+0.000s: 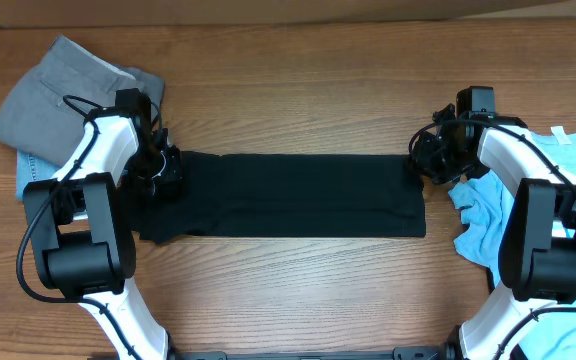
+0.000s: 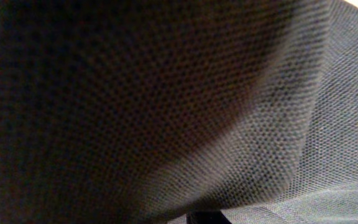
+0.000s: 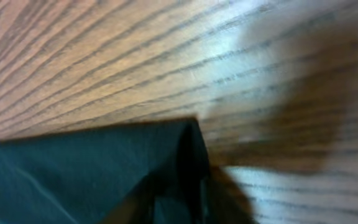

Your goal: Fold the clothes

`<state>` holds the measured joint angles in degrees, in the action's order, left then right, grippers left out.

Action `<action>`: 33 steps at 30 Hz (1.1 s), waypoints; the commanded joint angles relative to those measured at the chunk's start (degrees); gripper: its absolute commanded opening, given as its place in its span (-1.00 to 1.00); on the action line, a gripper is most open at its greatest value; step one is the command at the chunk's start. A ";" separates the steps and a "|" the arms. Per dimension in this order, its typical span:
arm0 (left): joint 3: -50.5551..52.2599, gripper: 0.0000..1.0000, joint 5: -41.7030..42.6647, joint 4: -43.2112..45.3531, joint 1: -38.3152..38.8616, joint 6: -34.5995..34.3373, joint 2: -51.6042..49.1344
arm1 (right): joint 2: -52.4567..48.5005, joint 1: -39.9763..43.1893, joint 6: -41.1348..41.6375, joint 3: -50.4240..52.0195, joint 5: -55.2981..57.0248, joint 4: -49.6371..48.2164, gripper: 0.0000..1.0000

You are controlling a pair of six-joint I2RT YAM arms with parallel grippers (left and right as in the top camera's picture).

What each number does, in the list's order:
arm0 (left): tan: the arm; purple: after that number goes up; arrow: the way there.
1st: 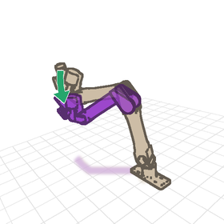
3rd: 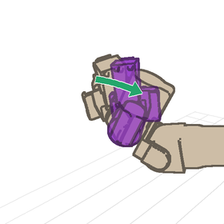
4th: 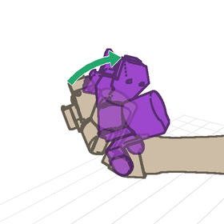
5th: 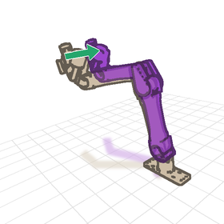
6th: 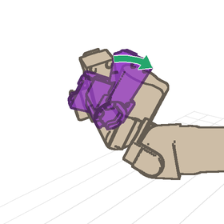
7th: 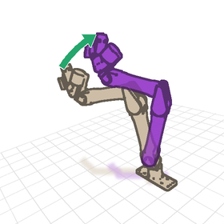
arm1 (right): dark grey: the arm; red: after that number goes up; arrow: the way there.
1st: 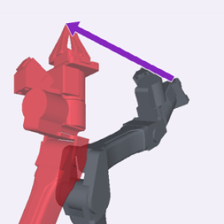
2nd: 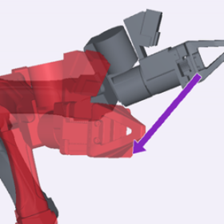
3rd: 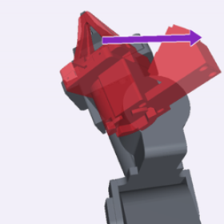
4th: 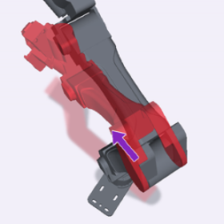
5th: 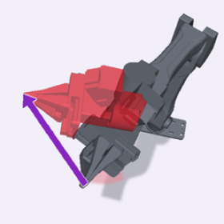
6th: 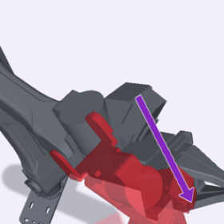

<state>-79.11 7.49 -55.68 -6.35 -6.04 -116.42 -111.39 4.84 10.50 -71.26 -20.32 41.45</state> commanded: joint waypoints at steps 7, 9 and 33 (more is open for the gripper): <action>0.55 -0.75 -0.35 0.39 0.52 0.26 -2.19 | 0.07 0.61 0.63 -0.15 -0.26 -4.63 -0.92; 0.55 -0.75 -0.35 0.31 0.52 0.26 -2.19 | 0.07 1.03 0.63 -0.76 -0.26 -5.22 -0.92; -9.75 -0.38 10.84 -9.66 0.52 11.39 -0.11 | 2.03 8.26 -7.13 2.84 -9.81 11.21 0.53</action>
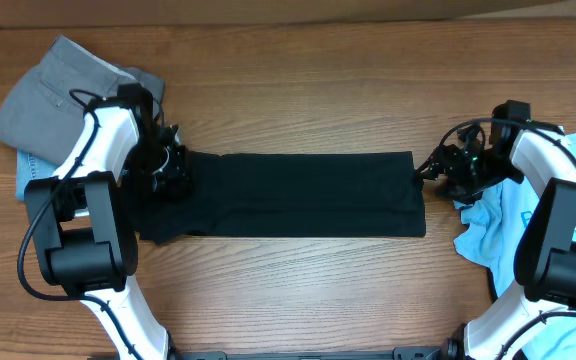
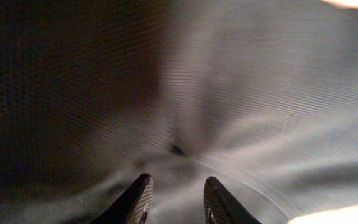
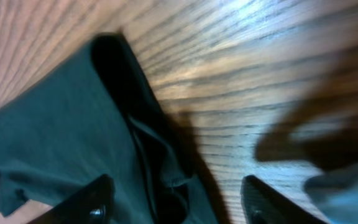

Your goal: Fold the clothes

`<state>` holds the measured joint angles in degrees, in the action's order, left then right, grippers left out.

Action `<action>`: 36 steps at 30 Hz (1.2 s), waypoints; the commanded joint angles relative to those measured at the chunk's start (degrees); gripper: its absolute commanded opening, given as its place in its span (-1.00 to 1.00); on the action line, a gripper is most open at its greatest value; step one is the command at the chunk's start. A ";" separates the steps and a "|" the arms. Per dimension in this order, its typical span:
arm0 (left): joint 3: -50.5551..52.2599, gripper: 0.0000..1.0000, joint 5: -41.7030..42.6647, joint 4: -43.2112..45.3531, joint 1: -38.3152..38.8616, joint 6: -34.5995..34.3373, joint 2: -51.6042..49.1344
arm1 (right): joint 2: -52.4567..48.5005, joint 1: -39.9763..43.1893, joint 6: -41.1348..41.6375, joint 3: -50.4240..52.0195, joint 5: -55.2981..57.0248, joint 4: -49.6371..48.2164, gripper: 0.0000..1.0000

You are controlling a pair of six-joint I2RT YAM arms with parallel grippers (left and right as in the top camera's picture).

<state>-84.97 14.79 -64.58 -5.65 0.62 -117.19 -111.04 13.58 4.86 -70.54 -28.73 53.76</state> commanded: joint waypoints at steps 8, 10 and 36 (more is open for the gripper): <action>-15.19 -0.36 4.81 -8.41 -0.17 7.80 4.90 | 0.66 -1.40 -1.81 11.04 -6.64 -11.54 0.44; -15.72 -0.35 4.79 -8.35 -0.17 7.80 6.03 | 0.66 -2.12 -2.62 11.45 -6.97 -11.30 0.33; -15.72 -0.38 4.81 -9.79 -0.17 7.78 7.21 | 9.46 5.35 -1.62 -0.46 -0.74 -1.51 -0.92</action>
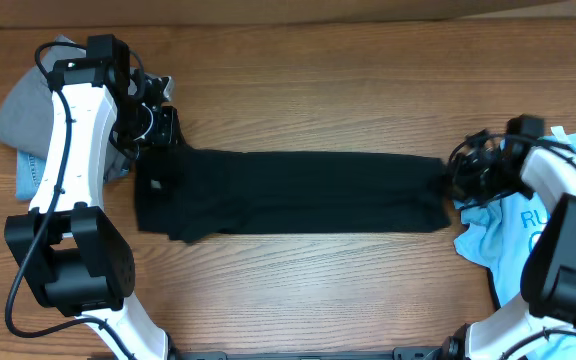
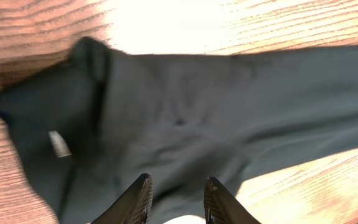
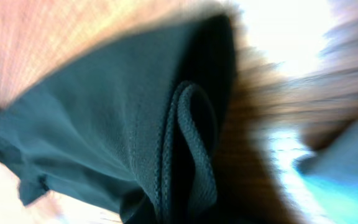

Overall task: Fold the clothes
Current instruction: 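Lift the strip's right end and fold it leftward toward the left gripper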

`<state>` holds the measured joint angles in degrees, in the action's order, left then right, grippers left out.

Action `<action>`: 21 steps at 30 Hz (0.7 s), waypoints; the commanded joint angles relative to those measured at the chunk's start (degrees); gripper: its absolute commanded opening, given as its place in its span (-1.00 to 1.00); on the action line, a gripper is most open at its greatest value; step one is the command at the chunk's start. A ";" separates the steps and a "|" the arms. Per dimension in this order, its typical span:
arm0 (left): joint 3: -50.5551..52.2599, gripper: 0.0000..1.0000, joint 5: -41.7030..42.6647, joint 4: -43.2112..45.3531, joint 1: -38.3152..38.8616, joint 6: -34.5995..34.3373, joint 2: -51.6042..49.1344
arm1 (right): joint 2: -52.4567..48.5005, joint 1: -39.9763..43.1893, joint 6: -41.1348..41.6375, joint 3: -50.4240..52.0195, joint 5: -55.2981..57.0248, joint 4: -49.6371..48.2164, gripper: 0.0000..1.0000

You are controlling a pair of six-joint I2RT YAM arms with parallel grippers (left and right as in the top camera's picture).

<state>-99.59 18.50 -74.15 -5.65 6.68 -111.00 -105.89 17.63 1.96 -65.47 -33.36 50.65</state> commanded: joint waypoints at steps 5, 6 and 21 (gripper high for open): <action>-1.09 -0.38 1.09 -0.59 -0.17 1.70 1.03 | 7.74 0.37 1.27 -14.21 5.95 9.29 -0.92; -1.09 -0.38 1.09 -0.61 -0.17 1.70 1.03 | 8.39 -0.37 1.27 -15.72 5.95 10.51 -0.92; -1.09 -0.39 1.09 -0.70 -0.17 1.68 1.03 | 9.46 -26.36 14.53 -18.18 17.25 10.51 -0.92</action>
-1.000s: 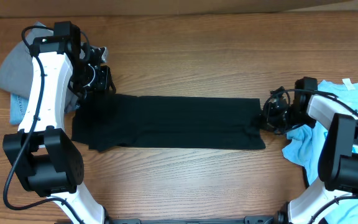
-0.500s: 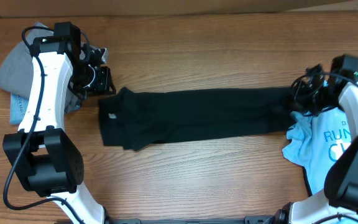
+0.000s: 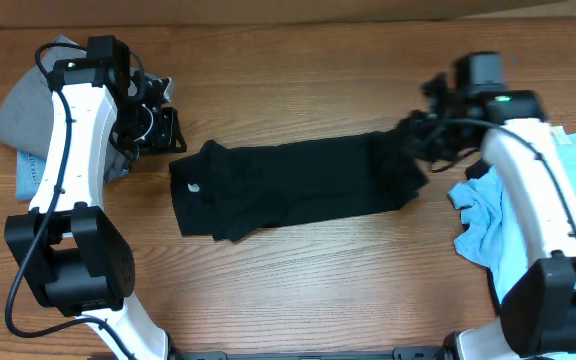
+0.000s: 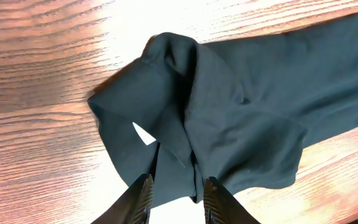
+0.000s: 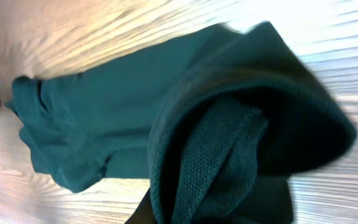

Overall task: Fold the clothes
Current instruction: 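Lift the strip's right end and fold it leftward toward the left gripper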

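Observation:
A black garment [image 3: 288, 185] lies slanted across the middle of the table, with a small white tag showing near its left end. My right gripper [image 3: 413, 148] is shut on its right end, which is raised and bunched; in the right wrist view that thick fold [image 5: 229, 155] fills the frame and hides the fingers. My left gripper [image 3: 166, 130] hovers open just off the garment's upper left corner. In the left wrist view its fingertips [image 4: 143, 194] are spread with nothing between them, above the crumpled left end of the garment [image 4: 229, 93].
A grey garment [image 3: 43, 90] lies at the far left on top of a blue denim piece [image 3: 23, 178]. A light blue T-shirt with print is piled at the right edge, under my right arm. The table is bare wood [image 3: 298, 300].
My right gripper has moved left and toward the back with the garment's right end. The garment is now shorter and slanted, its left end shifted right. My left gripper has stayed put, open.
Both grippers were low at the ends of the flat black strip. Then the left was open on the cloth and the right open beside the right edge. Later the strip reached further right in the shut right gripper, the left raised. Now the right end is carried leftward.

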`<state>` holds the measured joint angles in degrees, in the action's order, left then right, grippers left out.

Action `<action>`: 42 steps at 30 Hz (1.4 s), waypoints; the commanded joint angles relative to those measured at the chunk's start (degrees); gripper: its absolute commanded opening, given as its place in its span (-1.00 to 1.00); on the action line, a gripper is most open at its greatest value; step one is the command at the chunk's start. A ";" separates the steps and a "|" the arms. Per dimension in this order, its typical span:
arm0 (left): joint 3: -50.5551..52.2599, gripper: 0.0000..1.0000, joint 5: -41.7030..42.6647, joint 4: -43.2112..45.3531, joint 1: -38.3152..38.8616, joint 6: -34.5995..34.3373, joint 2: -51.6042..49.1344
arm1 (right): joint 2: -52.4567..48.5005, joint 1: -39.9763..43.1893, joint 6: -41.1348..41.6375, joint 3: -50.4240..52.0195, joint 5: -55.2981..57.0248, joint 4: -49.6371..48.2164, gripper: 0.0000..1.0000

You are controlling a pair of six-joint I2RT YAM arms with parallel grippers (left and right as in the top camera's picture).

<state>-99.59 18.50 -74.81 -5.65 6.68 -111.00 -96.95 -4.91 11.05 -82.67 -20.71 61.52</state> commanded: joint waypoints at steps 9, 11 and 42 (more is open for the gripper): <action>-1.09 -0.39 1.09 0.07 -0.17 1.70 1.03 | -4.81 -15.26 9.75 -0.96 6.34 -1.92 -0.91; -1.07 -0.39 1.09 0.04 -0.17 1.70 1.03 | -6.67 -16.92 11.52 -0.94 6.34 -2.82 -0.91; -1.07 -0.36 3.80 0.33 -0.17 1.70 1.03 | -10.45 -16.15 5.16 0.96 0.04 -4.63 0.05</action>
<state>-99.59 19.68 -75.00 -5.65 6.68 -111.00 -107.55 -18.76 20.64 -82.59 -18.17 57.52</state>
